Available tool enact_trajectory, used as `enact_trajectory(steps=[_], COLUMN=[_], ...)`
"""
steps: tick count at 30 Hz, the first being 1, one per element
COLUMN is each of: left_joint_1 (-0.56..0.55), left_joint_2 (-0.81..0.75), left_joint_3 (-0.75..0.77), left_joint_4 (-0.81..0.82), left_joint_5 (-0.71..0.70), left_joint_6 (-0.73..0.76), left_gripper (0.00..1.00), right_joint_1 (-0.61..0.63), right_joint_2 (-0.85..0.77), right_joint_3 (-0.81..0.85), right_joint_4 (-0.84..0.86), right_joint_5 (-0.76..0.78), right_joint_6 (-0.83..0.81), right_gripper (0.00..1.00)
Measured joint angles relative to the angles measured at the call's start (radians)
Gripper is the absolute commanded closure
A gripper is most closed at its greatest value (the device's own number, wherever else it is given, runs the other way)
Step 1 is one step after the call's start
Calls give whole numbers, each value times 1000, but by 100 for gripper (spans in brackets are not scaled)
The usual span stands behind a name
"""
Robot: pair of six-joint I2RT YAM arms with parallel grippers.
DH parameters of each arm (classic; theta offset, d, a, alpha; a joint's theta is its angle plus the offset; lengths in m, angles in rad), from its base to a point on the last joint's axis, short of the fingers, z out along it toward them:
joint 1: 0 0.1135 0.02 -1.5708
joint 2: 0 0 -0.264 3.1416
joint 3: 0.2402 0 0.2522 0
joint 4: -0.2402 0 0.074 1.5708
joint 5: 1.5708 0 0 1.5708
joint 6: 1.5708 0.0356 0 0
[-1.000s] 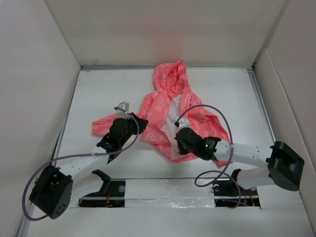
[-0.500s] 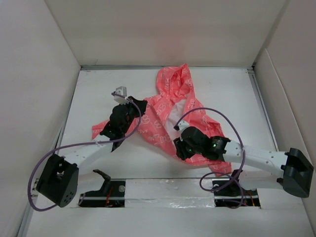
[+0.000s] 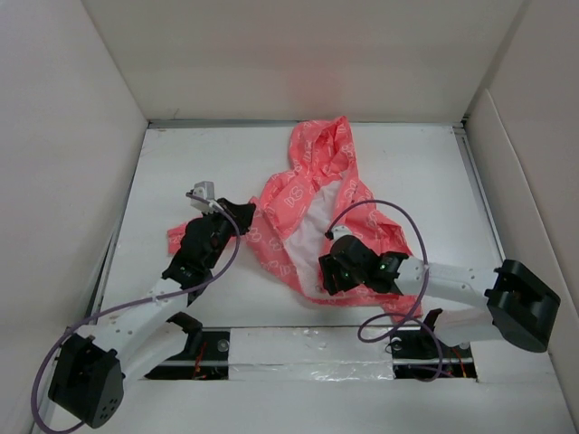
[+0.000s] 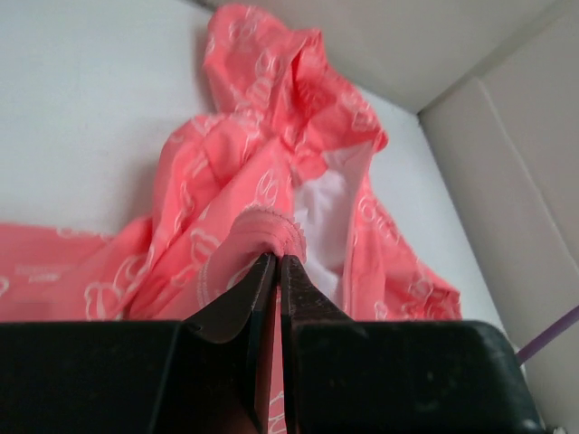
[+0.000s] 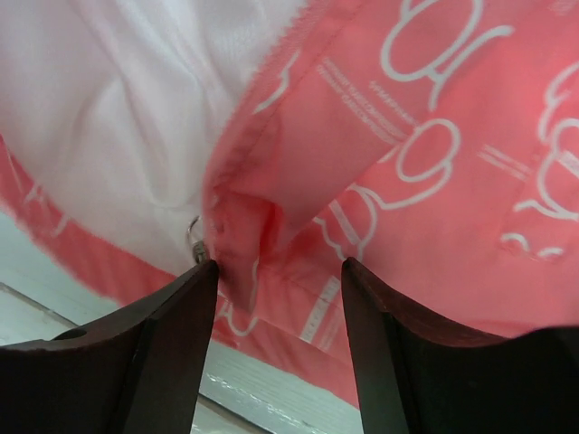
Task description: Zip up the jacket
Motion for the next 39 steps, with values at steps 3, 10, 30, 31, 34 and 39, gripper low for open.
enact_trajectory(steps=[3, 10, 30, 31, 34, 39], left_joint_1=[-7, -11, -10, -10, -10, -10], left_joint_2=[-26, -203, 280, 280, 280, 270], left_joint_3=[-51, -110, 37, 54, 97, 121], left_joint_4=[-53, -190, 127, 148, 207, 246], left_joint_5=[19, 18, -76, -79, -79, -68], left_joint_6=[-10, -24, 2, 4, 8, 25], left_gripper=[100, 100, 100, 100, 100, 100], right_joint_1=[0, 0, -3, -3, -4, -26], right_joint_2=[27, 31, -85, -68, -21, 61], right_joint_3=[-8, -33, -29, -54, -108, -108], right_joint_4=[57, 160, -60, -51, 8, 175], right_joint_5=[-47, -95, -398, -399, -396, -380], right_joint_6=[5, 25, -72, -61, -16, 61], right_gripper=[41, 100, 100, 100, 100, 100])
